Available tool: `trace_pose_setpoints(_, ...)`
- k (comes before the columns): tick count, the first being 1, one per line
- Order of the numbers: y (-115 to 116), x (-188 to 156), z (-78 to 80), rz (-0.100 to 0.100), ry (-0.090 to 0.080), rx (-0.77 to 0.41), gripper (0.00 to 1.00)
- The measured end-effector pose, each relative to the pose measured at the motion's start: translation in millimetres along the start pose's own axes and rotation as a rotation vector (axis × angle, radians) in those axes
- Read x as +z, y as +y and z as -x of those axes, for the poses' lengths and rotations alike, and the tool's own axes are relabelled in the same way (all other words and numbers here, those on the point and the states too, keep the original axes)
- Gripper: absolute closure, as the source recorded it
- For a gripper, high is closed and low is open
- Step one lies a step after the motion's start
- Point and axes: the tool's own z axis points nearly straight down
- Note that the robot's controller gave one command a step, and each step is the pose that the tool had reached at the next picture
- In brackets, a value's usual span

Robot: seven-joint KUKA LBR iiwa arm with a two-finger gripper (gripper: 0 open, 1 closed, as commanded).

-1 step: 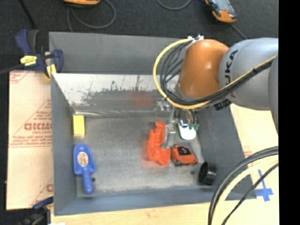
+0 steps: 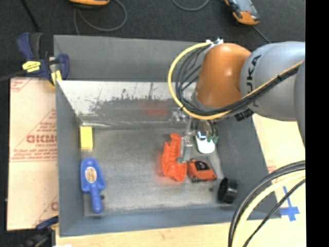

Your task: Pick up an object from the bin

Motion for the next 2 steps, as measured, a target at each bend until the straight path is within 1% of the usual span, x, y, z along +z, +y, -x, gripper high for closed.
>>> trace_pose_setpoints(1,-3,36,8.4,-0.002,-0.008,-0.014,0.0)
trace_pose_setpoints(2,-4,77,3.2,0.003,0.0,0.041,1.0)
